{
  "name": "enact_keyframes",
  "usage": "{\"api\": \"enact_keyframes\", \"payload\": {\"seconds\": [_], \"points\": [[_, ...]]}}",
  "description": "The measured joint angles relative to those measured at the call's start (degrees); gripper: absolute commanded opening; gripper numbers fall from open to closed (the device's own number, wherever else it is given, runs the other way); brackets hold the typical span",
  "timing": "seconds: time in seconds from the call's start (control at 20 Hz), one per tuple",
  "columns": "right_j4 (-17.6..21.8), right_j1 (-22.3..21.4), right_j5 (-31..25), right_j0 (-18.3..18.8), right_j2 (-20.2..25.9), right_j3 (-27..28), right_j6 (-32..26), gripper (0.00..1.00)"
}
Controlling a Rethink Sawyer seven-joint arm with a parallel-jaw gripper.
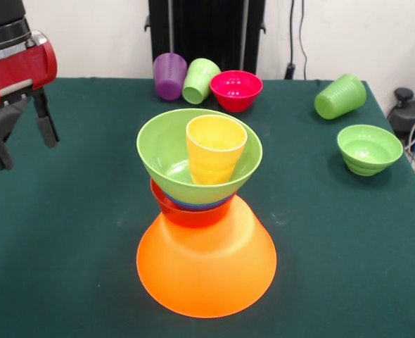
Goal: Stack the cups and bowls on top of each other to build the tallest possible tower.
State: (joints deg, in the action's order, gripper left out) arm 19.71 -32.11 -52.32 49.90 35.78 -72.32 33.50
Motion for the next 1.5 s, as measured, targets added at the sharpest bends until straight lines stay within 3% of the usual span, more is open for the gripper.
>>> {"api": "enact_keyframes", "payload": {"seconds": [1.5], "points": [[0.9, 0.0, 0.0, 0.1, 0.3, 0.0, 0.0, 1.0]]}}
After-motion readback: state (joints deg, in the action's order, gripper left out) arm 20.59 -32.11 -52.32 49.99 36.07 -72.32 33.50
